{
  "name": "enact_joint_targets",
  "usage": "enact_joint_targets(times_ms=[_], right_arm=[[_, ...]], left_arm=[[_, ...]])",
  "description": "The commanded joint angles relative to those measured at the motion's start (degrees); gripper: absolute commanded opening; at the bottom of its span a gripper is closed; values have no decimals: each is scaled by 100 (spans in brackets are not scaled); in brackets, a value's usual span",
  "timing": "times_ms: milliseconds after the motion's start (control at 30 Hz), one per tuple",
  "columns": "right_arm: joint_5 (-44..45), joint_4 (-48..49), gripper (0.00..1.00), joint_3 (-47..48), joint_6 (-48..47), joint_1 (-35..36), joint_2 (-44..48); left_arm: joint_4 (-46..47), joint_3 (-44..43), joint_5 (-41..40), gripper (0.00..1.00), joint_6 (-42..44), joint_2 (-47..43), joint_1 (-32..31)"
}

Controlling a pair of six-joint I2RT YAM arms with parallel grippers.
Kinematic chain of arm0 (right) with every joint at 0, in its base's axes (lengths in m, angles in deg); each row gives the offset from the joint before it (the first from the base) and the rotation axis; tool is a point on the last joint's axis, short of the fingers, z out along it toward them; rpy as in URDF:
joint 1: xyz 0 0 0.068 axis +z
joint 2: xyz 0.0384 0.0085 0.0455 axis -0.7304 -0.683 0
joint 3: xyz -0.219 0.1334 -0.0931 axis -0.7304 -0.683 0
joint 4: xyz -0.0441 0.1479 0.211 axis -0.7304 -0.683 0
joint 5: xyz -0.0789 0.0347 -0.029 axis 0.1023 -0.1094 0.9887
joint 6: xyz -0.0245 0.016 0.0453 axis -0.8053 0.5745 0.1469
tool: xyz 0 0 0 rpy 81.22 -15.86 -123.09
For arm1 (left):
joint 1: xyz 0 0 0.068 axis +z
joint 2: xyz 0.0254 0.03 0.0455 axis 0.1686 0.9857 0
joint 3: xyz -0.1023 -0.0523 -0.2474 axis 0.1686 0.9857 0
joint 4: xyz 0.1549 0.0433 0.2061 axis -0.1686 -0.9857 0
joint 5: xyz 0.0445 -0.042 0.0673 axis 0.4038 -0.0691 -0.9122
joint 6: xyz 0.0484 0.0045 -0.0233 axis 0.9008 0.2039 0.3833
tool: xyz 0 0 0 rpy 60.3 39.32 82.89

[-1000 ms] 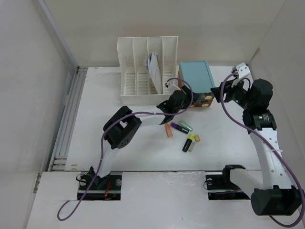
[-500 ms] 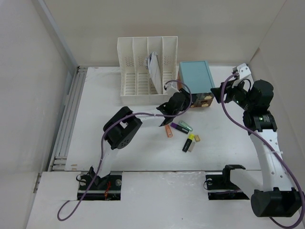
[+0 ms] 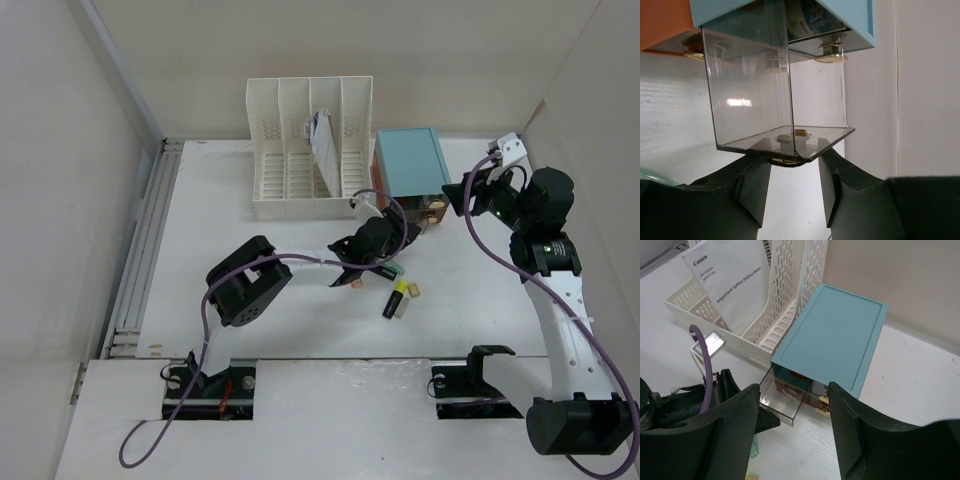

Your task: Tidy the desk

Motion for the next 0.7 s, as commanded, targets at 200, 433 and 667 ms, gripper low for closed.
enact_joint_targets(times_ms=[200, 433, 667], right_arm=[[-83, 251, 62, -45, 89, -8, 108], [-31, 251, 62, -97, -200, -8, 248], [-658, -186, 0, -133, -1349, -8, 548]], left_arm=[[-20, 322, 27, 84, 295, -546, -150], [-20, 813, 27, 70, 602, -1520, -544], [-887, 1902, -472, 0, 1549, -3830, -923]])
